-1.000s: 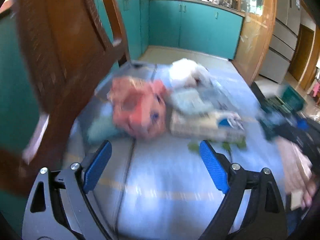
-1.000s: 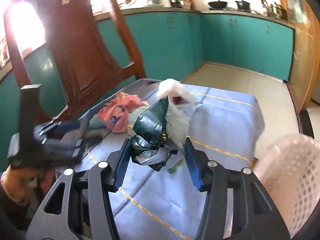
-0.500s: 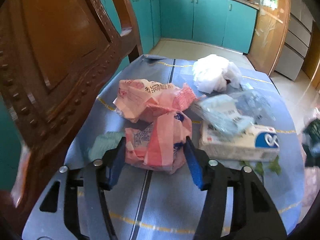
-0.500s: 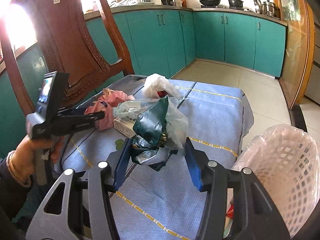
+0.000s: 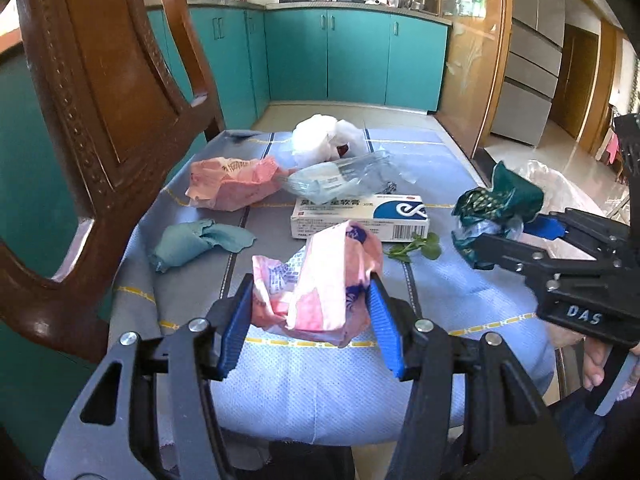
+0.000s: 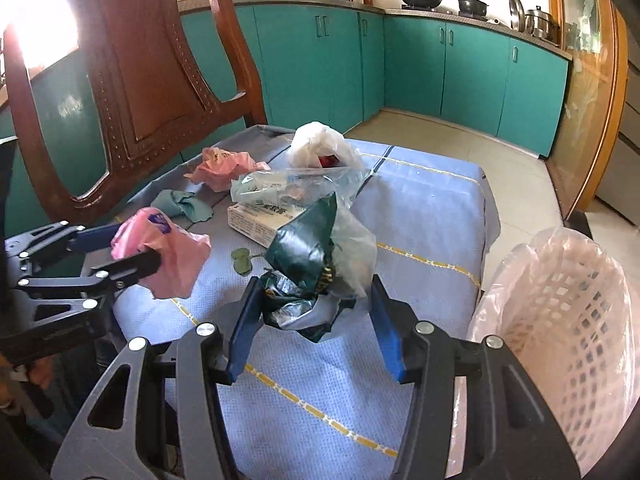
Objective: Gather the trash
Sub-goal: 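Grasp the pink plastic bag with the left tool while the right tool holds the green bag, then carry the green bag and pink bag over the white basket and open both tools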
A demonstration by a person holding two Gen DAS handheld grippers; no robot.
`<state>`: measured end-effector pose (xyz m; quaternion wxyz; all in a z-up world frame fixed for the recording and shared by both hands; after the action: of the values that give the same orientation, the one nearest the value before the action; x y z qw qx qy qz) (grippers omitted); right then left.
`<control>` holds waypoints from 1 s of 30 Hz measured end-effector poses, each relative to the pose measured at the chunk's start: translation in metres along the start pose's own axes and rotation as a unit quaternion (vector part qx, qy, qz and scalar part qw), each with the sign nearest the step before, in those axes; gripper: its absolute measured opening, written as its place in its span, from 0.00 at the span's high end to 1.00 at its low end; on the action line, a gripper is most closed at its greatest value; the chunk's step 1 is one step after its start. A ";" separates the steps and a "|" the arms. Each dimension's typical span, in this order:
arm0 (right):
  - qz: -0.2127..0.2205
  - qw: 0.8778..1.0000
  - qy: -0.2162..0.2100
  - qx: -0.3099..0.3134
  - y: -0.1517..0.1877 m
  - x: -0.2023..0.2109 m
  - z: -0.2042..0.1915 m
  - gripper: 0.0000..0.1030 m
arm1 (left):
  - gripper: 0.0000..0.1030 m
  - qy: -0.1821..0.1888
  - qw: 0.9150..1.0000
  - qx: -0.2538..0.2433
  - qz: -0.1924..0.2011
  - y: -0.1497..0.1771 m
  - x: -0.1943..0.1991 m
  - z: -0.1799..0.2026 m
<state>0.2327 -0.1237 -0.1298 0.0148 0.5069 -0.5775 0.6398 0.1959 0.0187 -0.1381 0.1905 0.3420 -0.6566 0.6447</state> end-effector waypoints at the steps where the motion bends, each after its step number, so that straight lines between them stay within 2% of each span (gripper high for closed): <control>1: 0.001 1.000 0.002 0.000 0.001 0.001 -0.001 0.49 | 0.46 -0.001 1.000 -0.001 0.002 0.000 0.002 0.001; 10: -0.004 1.000 0.022 0.014 0.006 0.000 -0.008 0.49 | 0.45 -0.006 1.000 0.006 -0.003 0.007 0.009 -0.001; 30: -0.011 0.999 0.030 0.024 0.008 -0.004 -0.011 0.49 | 0.45 -0.006 1.000 0.003 -0.008 0.011 0.007 0.002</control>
<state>0.2224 -0.1158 -0.1365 0.0275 0.4941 -0.5557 0.6680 0.1831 0.0147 -0.1413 0.1907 0.3513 -0.6529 0.6434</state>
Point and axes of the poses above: each gripper's, at about its wrist camera, not at the fingertips, and x roughly against the way its jaws point, z to its right, y to its underside, the point moved 1 cm from there along -x, roughly the way its jaws point, and after that the axes turned 5 degrees about -y, right-handed, at the moved point
